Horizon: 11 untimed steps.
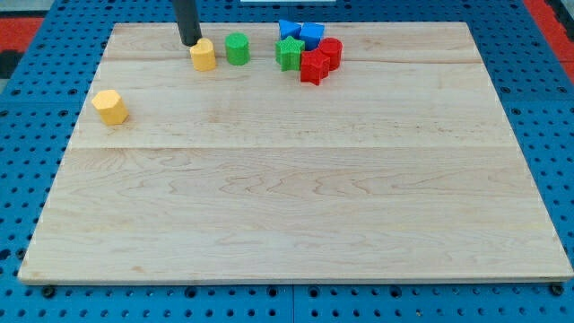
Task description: Push the green circle into the blue triangle
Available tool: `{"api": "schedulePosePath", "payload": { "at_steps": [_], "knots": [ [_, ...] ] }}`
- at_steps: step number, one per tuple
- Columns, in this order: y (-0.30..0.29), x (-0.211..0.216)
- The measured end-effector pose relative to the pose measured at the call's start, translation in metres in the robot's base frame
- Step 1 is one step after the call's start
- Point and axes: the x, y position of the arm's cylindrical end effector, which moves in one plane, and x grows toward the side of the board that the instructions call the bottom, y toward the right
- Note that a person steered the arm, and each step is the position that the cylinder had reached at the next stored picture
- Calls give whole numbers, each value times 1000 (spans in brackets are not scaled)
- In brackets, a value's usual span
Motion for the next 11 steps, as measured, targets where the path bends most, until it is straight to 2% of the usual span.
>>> {"api": "schedulePosePath", "payload": {
  "at_steps": [1, 2, 5, 8, 9, 10, 11],
  "knots": [
    [18, 28],
    [49, 35],
    [25, 26],
    [92, 9],
    [94, 9],
    [70, 19],
    [61, 50]
  ]
}}
